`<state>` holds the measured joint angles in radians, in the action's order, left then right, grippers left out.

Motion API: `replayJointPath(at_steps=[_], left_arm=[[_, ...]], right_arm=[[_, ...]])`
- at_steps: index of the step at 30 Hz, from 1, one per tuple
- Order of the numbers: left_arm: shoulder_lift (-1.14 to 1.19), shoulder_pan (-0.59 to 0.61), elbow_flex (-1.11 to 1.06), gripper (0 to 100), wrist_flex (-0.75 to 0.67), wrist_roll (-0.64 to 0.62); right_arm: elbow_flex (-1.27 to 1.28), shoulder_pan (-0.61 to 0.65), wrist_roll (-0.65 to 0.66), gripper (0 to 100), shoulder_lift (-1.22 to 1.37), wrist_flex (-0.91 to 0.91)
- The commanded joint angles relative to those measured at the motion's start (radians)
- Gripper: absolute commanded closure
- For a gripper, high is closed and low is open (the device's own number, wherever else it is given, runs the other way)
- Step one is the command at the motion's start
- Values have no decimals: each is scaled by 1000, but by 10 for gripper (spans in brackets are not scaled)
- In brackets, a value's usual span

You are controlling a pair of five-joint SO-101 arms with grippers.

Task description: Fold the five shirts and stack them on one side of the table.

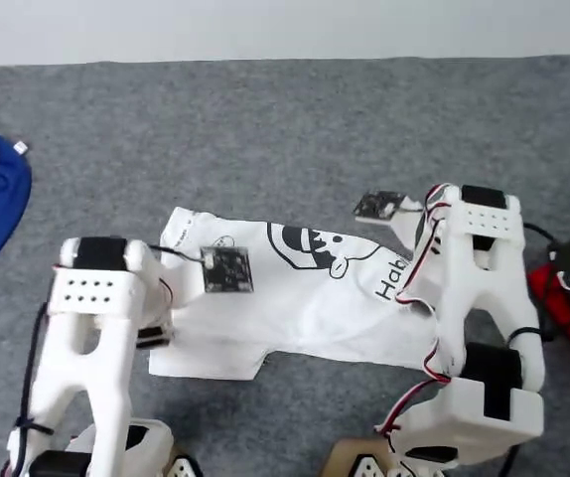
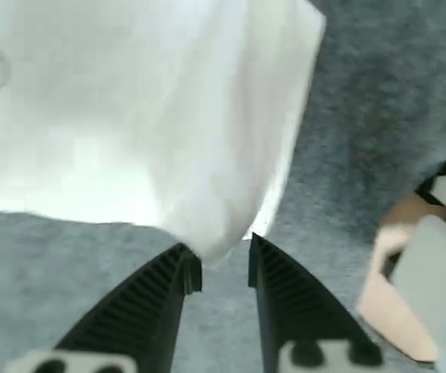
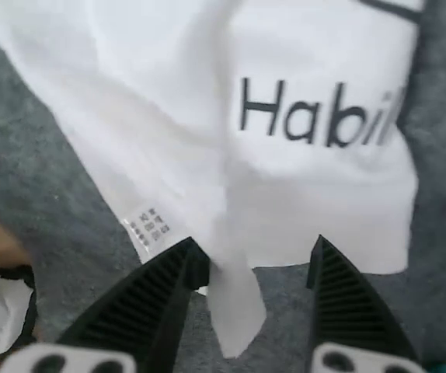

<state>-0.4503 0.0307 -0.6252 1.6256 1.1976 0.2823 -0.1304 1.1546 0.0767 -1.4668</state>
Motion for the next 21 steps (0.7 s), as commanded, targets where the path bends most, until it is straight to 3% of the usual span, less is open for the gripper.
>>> replayJointPath(at_steps=[1,11,16,21], left_arm=[[-26,28,91,889,-8,-12],[-28,58,94,886,75,-6],[-26,63,88,889,-8,-14],[-26,63,41,889,-107,-106]], right_arm=[[-69,8,-48,780,-21,-12],[-190,7,-49,760,-21,-205],[-318,4,-55,728,-21,-320],[-356,10,-101,728,-42,-297]])
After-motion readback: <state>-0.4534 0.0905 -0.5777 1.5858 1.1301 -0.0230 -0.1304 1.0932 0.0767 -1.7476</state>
